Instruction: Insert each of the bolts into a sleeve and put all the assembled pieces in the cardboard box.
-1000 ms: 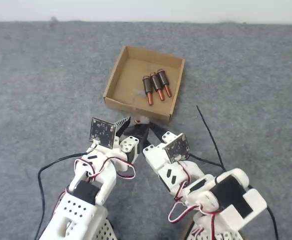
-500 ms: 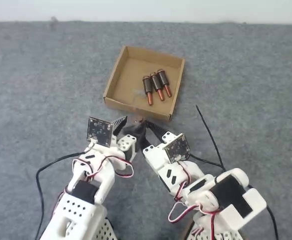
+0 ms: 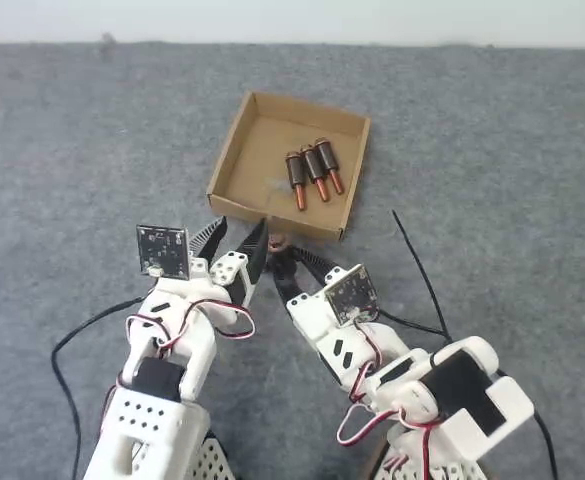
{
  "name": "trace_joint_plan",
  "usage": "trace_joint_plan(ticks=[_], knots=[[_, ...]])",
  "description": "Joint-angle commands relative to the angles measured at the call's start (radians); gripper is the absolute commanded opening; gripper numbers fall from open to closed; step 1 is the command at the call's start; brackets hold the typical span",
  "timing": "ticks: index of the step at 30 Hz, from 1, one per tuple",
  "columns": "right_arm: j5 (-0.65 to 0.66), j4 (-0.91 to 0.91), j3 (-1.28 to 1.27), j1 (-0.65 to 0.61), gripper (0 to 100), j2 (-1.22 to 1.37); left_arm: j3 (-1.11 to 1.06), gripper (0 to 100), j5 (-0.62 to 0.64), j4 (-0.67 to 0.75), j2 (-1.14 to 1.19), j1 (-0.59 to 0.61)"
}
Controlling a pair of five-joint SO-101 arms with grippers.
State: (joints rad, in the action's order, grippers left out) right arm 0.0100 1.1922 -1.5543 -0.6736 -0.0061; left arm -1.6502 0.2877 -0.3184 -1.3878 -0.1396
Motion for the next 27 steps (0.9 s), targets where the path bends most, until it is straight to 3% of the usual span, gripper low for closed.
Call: trace_joint_plan(ticks=[1, 8, 12, 17, 25, 27], knots=[[-0.011, -0.025, 0.064, 0.016, 0.6, -0.044, 0.039, 19, 0.014, -0.084, -0.124, 0.002], [-0.011, -0.021, 0.058, 0.016, 0.6, -0.044, -0.038, 19, 0.011, -0.278, -0.460, 0.011], [-0.011, -0.021, 0.057, 0.041, 0.6, -0.044, -0.035, 17, 0.009, -0.242, -0.394, 0.068], [-0.011, -0.021, 0.057, 0.064, 0.6, -0.053, -0.038, 1, 0.009, -0.264, -0.377, 0.167], [-0.009, -0.019, 0.055, 0.065, 0.6, -0.054, -0.038, 1, 0.003, -0.407, -0.379, 0.311], [-0.009, -0.019, 0.057, 0.074, 0.6, -0.056, -0.038, 1, -0.051, -0.468, -0.379, 0.334]])
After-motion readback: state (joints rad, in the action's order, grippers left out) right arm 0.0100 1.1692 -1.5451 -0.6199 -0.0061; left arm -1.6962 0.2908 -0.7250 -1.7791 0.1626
